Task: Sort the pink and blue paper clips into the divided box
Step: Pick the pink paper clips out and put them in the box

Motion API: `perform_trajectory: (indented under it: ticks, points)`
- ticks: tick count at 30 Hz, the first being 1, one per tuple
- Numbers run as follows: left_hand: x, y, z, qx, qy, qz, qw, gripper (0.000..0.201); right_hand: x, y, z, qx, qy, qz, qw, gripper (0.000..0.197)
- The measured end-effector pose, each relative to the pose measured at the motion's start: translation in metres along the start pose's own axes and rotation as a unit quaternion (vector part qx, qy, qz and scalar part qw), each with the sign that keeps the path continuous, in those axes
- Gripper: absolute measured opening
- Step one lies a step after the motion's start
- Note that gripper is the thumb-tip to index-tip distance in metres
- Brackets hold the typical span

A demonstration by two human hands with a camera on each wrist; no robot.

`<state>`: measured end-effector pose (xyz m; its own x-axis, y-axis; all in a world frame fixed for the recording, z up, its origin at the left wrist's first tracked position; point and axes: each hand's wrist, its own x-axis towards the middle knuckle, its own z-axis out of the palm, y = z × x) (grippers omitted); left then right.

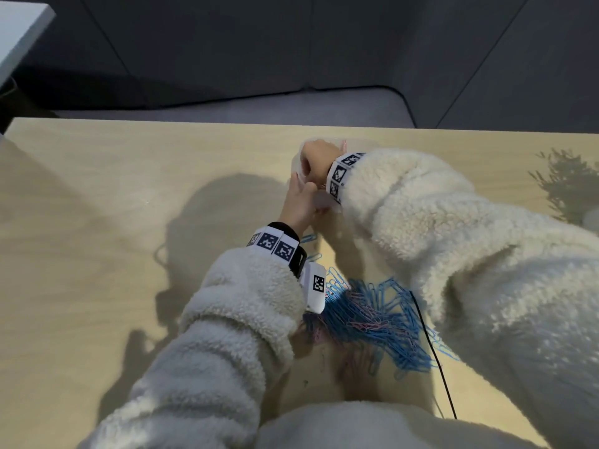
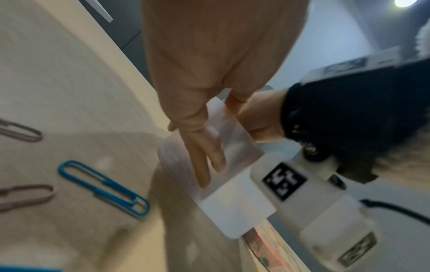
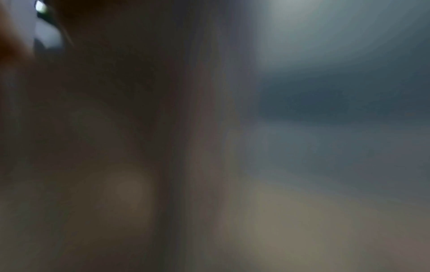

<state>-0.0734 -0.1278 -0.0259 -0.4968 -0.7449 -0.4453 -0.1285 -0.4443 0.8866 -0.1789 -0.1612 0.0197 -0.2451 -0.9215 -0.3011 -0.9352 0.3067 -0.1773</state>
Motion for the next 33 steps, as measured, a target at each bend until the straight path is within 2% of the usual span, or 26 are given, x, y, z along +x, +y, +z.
perform_trajectory:
  ticks: [2, 6, 10, 12, 14, 15, 16, 18, 20, 21, 24, 25, 27, 29, 31, 33]
  points:
    - [-0.003, 0.002, 0.001, -0.011, 0.001, -0.01, 1.0, 0.061, -0.005, 0.002, -0.009, 0.069, 0.002, -0.012, 0.998, 0.018]
    - [0.001, -0.003, 0.002, -0.024, 0.016, -0.006, 1.0, 0.035, -0.017, 0.017, -0.025, 0.241, -0.017, -0.007, 0.97, 0.013]
    - [-0.001, -0.003, 0.002, -0.004, 0.013, -0.014, 1.0, 0.035, -0.026, 0.028, -0.023, 0.342, -0.007, 0.011, 0.939, 0.015]
    - [-0.002, -0.001, -0.001, 0.032, 0.034, -0.011, 0.999, 0.046, -0.03, 0.031, -0.022, 0.371, 0.012, 0.017, 0.928, 0.017]
    - [-0.001, -0.001, -0.005, 0.103, 0.054, 0.015, 0.993, 0.077, -0.037, 0.033, -0.022, 0.385, 0.027, 0.02, 0.922, 0.019]
    - [-0.001, -0.002, -0.007, 0.145, 0.061, 0.031, 0.987, 0.088, -0.039, 0.033, -0.021, 0.384, 0.031, 0.019, 0.923, 0.021]
    - [-0.003, -0.002, -0.009, 0.177, 0.067, 0.052, 0.981, 0.089, -0.042, 0.033, -0.021, 0.374, 0.034, 0.015, 0.927, 0.024]
    - [-0.009, -0.001, -0.012, 0.191, 0.069, 0.075, 0.976, 0.081, -0.05, 0.032, -0.022, 0.346, 0.042, 0.001, 0.937, 0.031]
    - [-0.016, 0.003, -0.019, 0.18, 0.068, 0.068, 0.979, 0.08, -0.059, 0.032, -0.026, 0.332, 0.067, -0.014, 0.941, 0.032]
    - [-0.019, 0.003, -0.025, 0.186, 0.071, 0.064, 0.978, 0.074, -0.065, 0.033, -0.028, 0.339, 0.091, -0.016, 0.936, 0.03]
    - [-0.036, 0.002, -0.051, 0.266, 0.058, 0.075, 0.959, 0.039, -0.091, 0.036, -0.021, 0.359, 0.134, -0.022, 0.924, 0.017]
    - [-0.043, 0.0, -0.061, 0.299, 0.049, 0.073, 0.95, 0.033, -0.101, 0.038, -0.014, 0.331, 0.12, -0.028, 0.936, 0.014]
    - [-0.057, -0.009, -0.078, 0.363, 0.033, 0.064, 0.929, 0.026, -0.122, 0.041, 0.008, 0.202, 0.042, -0.035, 0.978, 0.014]
    - [-0.068, -0.02, -0.088, 0.403, 0.018, 0.047, 0.914, 0.018, -0.139, 0.045, 0.034, 0.062, -0.038, -0.013, 0.997, 0.018]
    - [-0.076, -0.031, -0.09, 0.442, 0.008, 0.038, 0.896, 0.012, -0.151, 0.045, 0.054, -0.011, -0.036, 0.022, 0.999, 0.022]
    - [-0.084, -0.038, -0.088, 0.477, 0.012, 0.049, 0.877, 0.01, -0.158, 0.037, 0.067, -0.005, 0.013, 0.017, 1.0, 0.024]
